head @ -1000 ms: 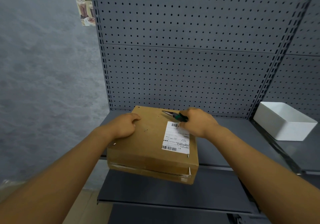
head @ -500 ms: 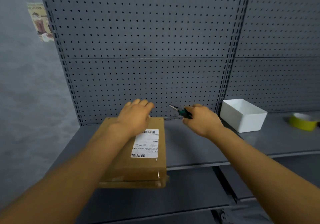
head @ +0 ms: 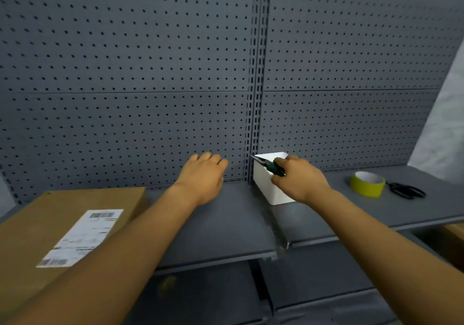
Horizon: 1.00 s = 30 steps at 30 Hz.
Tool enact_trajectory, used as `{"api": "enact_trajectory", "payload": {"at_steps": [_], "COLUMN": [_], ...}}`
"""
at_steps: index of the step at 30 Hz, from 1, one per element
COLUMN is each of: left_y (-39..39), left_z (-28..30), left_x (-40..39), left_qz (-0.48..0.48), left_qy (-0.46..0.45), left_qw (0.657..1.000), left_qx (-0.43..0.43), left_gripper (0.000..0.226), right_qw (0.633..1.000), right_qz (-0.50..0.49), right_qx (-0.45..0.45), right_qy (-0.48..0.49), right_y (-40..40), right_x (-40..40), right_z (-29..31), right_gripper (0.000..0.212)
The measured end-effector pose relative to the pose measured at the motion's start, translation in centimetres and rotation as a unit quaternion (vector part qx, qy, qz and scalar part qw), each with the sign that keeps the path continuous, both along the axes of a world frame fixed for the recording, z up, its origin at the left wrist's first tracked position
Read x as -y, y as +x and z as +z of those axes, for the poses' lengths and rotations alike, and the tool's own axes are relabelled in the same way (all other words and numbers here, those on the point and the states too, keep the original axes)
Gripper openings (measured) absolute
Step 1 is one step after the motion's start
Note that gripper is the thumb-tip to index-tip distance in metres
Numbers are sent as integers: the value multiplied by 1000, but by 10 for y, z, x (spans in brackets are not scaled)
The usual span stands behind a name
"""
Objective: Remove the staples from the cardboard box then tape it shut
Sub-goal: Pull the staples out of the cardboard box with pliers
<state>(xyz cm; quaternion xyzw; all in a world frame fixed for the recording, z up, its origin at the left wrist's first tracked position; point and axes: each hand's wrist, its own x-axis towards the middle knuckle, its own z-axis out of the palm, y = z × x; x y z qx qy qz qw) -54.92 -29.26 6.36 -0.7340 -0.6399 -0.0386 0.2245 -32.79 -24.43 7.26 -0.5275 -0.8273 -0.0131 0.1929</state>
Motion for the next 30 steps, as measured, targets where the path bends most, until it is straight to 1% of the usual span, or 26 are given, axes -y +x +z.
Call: {"api": "enact_trajectory", "payload": {"at_steps": [6, 13, 17, 22, 30], "left_y": [62, 91, 94, 88, 52], "left_z": [-12, -21, -25, -28, -18], "left_x": [-37, -60, -65, -63, -38], "left_qz": [12, 15, 22, 26, 64], "left_qy": [-14, -22, -33, -34, -33], "left_qw": [1000, 1000, 999, 999, 997], "left_qx": [-1, 2, 3, 15, 11], "left_gripper": [34, 37, 37, 38, 38], "right_qw": [1000, 998, 997, 996, 997], "right_qz": [-21, -26, -25, -24, 10], "right_qx": [5, 7, 6, 5, -3], "right_qy": [-19, -58, -79, -85, -74], "right_y": [63, 90, 90, 86, 52], "right_x": [-39, -66, -73, -77, -65], "right_z": [-10, -23, -30, -36, -31], "right_gripper": [30, 27, 26, 31, 27]}}
